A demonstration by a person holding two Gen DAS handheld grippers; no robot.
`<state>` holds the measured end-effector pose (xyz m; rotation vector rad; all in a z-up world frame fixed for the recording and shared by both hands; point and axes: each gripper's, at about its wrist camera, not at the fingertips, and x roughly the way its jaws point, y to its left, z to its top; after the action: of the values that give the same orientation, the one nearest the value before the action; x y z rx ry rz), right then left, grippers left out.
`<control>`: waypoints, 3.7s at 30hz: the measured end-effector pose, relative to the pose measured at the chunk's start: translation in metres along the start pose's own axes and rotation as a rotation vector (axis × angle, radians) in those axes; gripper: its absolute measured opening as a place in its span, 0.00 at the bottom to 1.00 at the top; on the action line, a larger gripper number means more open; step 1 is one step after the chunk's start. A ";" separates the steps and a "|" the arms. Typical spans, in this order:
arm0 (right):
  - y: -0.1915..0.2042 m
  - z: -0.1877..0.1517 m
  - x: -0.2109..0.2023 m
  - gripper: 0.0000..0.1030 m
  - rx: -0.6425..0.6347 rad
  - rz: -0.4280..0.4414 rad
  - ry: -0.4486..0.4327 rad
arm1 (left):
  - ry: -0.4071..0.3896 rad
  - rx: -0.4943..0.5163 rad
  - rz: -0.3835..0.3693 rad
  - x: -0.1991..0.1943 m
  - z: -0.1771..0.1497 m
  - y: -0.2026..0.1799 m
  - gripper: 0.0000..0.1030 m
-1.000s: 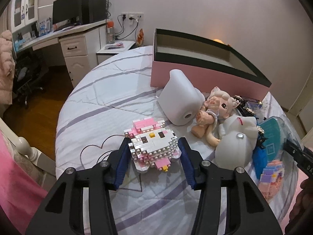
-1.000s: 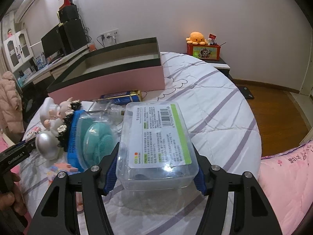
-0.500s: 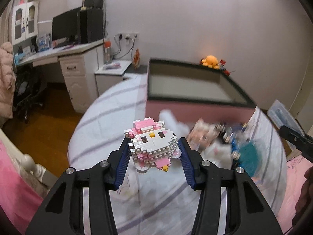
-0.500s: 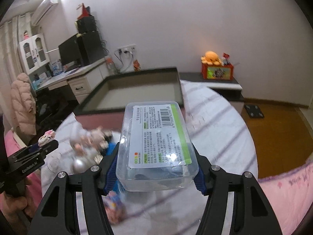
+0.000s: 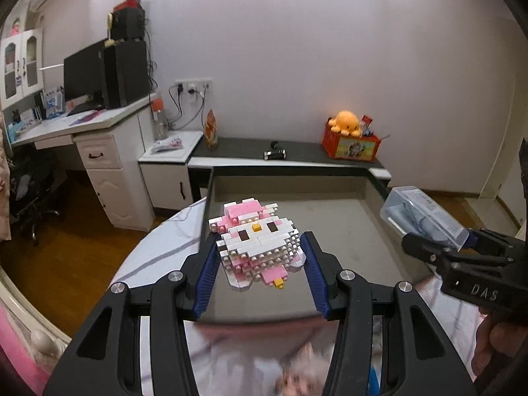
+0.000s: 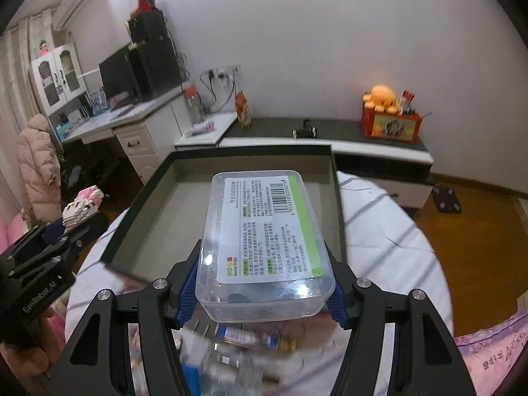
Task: Organize rigid objects
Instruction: 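Carry the kitty and box into the pink tray while both grippers open to release, then withdraw both grippers from the tray back toward the remaining toys, then grasp the silver-domed white toy with the left gripper while the right grasps the teal brush case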
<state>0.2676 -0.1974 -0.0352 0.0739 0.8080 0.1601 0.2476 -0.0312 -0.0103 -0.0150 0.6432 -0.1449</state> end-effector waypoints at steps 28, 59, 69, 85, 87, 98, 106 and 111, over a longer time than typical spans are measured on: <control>0.004 -0.016 -0.005 0.88 0.033 -0.026 0.017 | -0.043 -0.057 0.079 -0.021 0.000 0.023 1.00; 0.034 -0.176 -0.216 0.89 0.076 -0.096 -0.303 | -0.190 -0.081 0.138 -0.213 -0.119 0.015 1.00; 0.037 -0.186 -0.194 0.89 0.046 -0.079 -0.245 | -0.157 -0.073 0.119 -0.209 -0.136 0.015 1.00; 0.031 -0.190 -0.178 0.89 0.056 -0.087 -0.197 | -0.099 -0.032 0.079 -0.186 -0.146 0.008 1.00; 0.031 -0.190 -0.172 0.89 0.057 -0.084 -0.182 | -0.073 -0.017 0.077 -0.176 -0.148 0.006 1.00; 0.013 -0.184 -0.115 0.89 0.088 -0.089 -0.081 | 0.114 0.039 0.022 -0.088 -0.163 -0.011 1.00; 0.010 -0.170 -0.083 0.89 0.092 -0.048 -0.040 | 0.175 0.085 0.006 -0.049 -0.154 -0.020 1.00; 0.011 -0.165 -0.062 0.86 0.087 -0.043 -0.004 | 0.200 0.052 -0.067 -0.035 -0.152 -0.021 0.92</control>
<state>0.1046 -0.1959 -0.1028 0.1381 0.8121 0.0840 0.1263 -0.0429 -0.1099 0.0286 0.8385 -0.2296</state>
